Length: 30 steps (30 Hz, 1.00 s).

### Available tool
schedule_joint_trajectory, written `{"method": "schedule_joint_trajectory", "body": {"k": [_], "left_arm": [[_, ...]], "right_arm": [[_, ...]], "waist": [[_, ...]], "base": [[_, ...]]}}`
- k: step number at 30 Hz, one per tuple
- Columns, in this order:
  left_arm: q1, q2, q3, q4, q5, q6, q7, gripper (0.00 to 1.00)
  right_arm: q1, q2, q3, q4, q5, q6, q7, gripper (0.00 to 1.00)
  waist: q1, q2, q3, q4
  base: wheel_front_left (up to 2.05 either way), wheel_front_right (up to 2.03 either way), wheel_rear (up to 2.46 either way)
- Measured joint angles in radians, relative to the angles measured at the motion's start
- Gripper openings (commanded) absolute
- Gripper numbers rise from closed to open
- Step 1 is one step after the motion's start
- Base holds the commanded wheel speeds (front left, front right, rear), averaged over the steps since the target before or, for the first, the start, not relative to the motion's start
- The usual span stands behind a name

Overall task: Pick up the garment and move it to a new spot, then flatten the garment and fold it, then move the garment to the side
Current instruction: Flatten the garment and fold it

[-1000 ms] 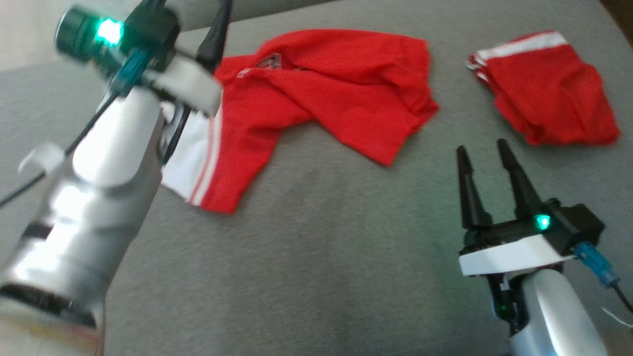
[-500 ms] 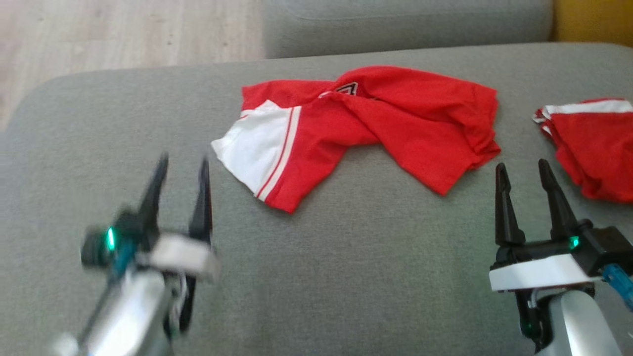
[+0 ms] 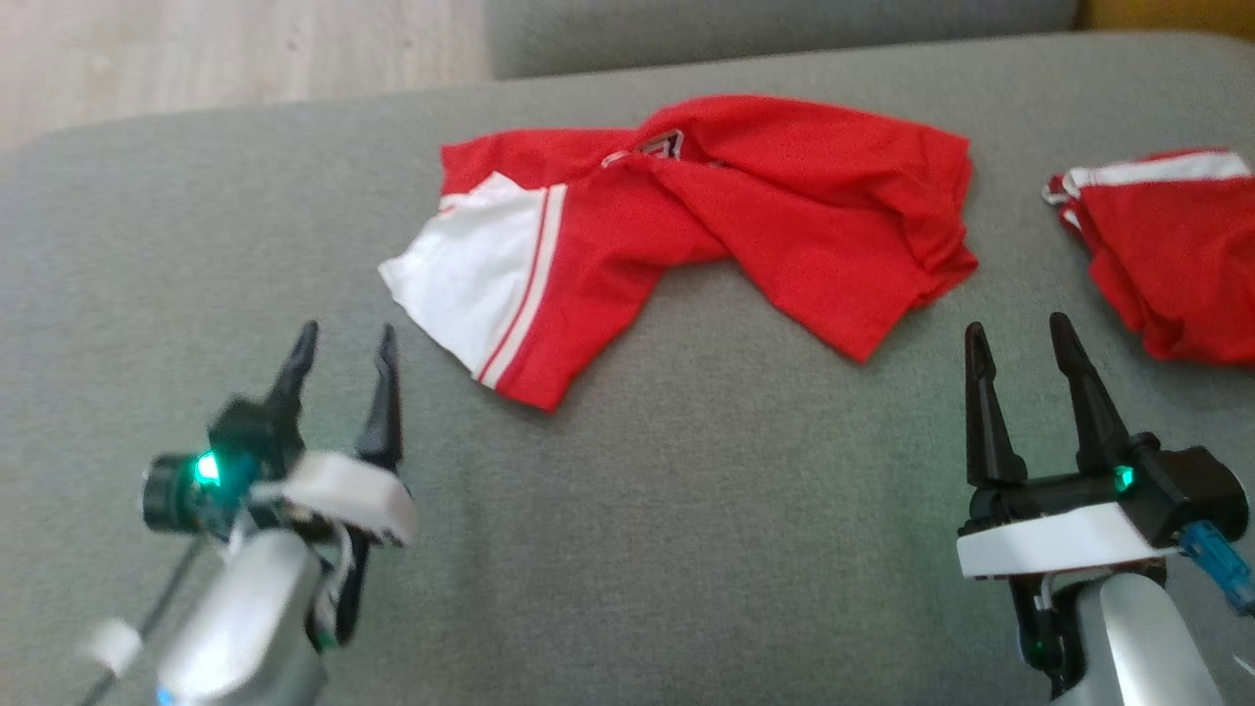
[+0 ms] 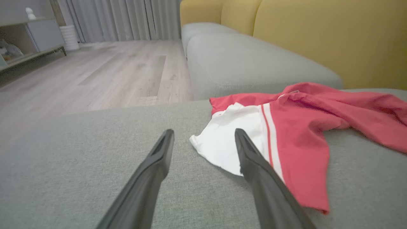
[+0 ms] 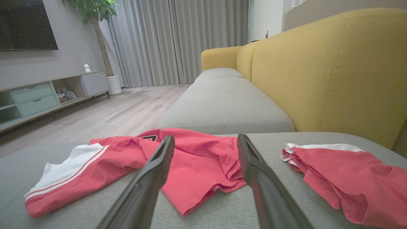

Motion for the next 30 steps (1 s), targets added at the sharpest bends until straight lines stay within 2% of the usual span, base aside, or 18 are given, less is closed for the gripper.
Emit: {"method": "schedule_joint_trajectory", "body": {"k": [7, 8, 13, 21, 26, 27, 28, 30], "left_arm": [[-0.158, 0.017, 0.013, 0.212, -0.014, -0.037, 0.1, 1.0], [-0.203, 0.018, 0.014, 0.269, -0.02, -0.054, 0.112, 1.0], [-0.315, 0.017, 0.013, 0.384, -0.02, -0.098, 0.117, 1.0], [-0.423, -0.001, 0.011, 0.534, -0.019, -0.117, 0.105, 1.0], [-0.465, -0.017, 0.001, 0.602, -0.019, -0.146, 0.106, 0.98], [-0.47, -0.022, -0.003, 0.611, -0.019, -0.157, 0.106, 0.36], [-0.475, -0.027, -0.012, 0.617, -0.019, -0.169, 0.106, 0.0], [-0.477, -0.041, -0.019, 0.63, -0.019, -0.177, 0.087, 0.0]], "right_arm": [[-0.009, 0.0, 0.019, -0.002, 0.002, 0.0, 0.0, 1.0], [-0.025, 0.0, 0.019, -0.004, 0.001, 0.0, 0.0, 1.0], [-0.065, 0.0, 0.003, -0.019, 0.001, 0.0, 0.0, 1.0], [-0.067, 0.0, 0.004, -0.022, 0.001, 0.0, -0.001, 1.0], [-0.068, 0.0, -0.002, -0.023, 0.001, 0.0, -0.001, 1.0], [-0.068, 0.0, -0.004, -0.023, 0.001, 0.0, -0.001, 1.0], [-0.069, 0.0, -0.006, -0.023, 0.001, 0.0, -0.001, 1.0], [-0.071, 0.0, -0.007, -0.022, -0.001, 0.0, -0.001, 1.0]], "waist": [[0.0002, 0.0, 0.073, -0.048], [0.0002, 0.0, 0.096, -0.062], [0.0003, 0.0, 0.156, -0.092], [0.0002, 0.0, 0.211, -0.12], [0.0001, 0.0, 0.216, -0.125], [0.0001, 0.0, 0.214, -0.124], [0.0, 0.0, 0.213, -0.123], [0.0001, 0.0, 0.208, -0.122]], "base": [[0.0, 0.0, 0.0], [0.0, 0.0, 0.0], [0.0, 0.0, 0.0], [0.0, 0.0, 0.0], [0.0, 0.0, 0.0], [0.0, 0.0, 0.0], [0.0, 0.0, 0.0], [0.0, 0.0, 0.0]]}}
